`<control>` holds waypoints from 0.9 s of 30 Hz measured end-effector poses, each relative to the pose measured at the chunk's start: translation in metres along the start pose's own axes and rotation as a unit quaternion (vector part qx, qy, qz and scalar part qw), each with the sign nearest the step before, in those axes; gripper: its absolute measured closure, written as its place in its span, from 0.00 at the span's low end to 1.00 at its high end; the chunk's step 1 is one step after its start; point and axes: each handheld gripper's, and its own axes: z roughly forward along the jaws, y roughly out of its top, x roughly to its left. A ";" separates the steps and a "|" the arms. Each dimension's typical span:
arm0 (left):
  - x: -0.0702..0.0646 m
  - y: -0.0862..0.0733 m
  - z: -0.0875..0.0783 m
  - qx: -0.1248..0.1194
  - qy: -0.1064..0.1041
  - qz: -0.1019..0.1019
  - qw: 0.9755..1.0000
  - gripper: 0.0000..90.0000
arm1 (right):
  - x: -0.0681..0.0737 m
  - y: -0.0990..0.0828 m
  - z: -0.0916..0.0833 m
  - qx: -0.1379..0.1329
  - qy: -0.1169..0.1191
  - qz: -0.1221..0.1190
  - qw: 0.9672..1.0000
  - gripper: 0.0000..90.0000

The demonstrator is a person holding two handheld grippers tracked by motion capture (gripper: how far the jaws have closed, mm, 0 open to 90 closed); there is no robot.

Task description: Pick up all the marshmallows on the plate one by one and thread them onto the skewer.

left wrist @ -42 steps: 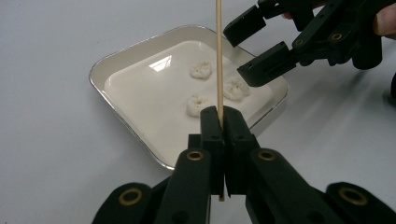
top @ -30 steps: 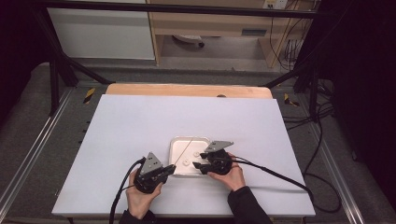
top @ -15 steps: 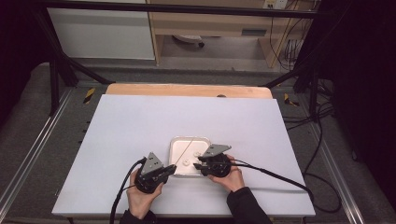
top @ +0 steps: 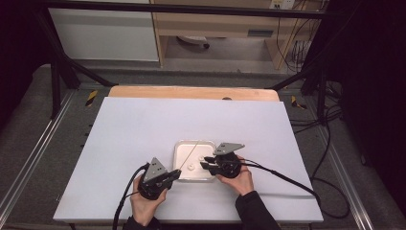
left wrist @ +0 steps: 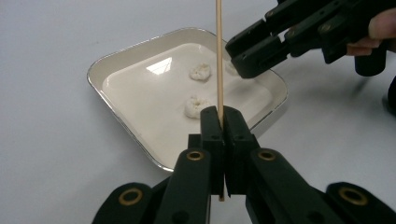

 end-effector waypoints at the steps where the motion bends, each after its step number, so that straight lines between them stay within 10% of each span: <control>1: 0.000 0.000 0.000 -0.001 0.000 -0.001 1.000 0.98 | -0.001 0.002 -0.003 -0.005 0.003 0.003 1.000 0.79; 17: -0.008 -0.003 0.001 -0.024 -0.006 0.001 1.000 0.98 | -0.021 0.025 -0.048 -0.099 0.049 0.093 0.989 0.80; 27: -0.011 -0.005 0.001 -0.035 -0.010 0.009 0.999 0.98 | -0.030 0.037 -0.064 -0.154 0.088 0.143 0.974 0.80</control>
